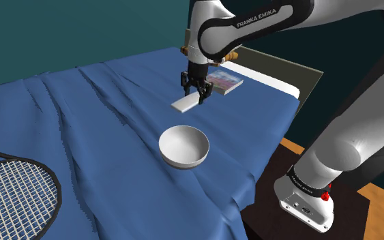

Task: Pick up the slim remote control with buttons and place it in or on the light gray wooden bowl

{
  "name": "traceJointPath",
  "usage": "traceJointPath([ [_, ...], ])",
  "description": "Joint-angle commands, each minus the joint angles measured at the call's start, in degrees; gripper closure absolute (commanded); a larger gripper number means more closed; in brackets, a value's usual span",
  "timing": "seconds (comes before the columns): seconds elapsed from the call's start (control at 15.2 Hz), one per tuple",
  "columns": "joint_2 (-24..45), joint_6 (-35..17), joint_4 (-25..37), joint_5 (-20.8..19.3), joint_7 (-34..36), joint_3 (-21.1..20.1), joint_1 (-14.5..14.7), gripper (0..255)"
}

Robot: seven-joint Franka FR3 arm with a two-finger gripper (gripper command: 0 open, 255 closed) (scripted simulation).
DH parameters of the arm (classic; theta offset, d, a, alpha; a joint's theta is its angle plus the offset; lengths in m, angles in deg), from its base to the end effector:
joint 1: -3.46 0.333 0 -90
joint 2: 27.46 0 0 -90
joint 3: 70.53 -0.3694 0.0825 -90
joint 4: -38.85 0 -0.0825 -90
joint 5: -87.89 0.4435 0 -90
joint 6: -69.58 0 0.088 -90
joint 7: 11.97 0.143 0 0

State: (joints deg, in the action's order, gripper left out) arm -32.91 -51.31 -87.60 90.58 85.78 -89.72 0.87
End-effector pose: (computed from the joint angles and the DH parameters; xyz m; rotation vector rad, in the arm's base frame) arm 0.5331 0.1643 0.4047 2.3590 -2.0734 -0.0176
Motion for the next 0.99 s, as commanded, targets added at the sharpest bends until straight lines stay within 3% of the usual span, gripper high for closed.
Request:
traceJointPath([
  [0.0, -1.82, 0.00, -1.65, 0.89, 2.26, -1.39, 1.32, 255],
  [0.73, -7.75, -0.09, -6.55, 5.49, 15.42, -10.09, 8.68, 255],
  [0.92, -7.06, -1.72, -7.51, 5.36, 16.00, -10.59, 8.82, 255],
])
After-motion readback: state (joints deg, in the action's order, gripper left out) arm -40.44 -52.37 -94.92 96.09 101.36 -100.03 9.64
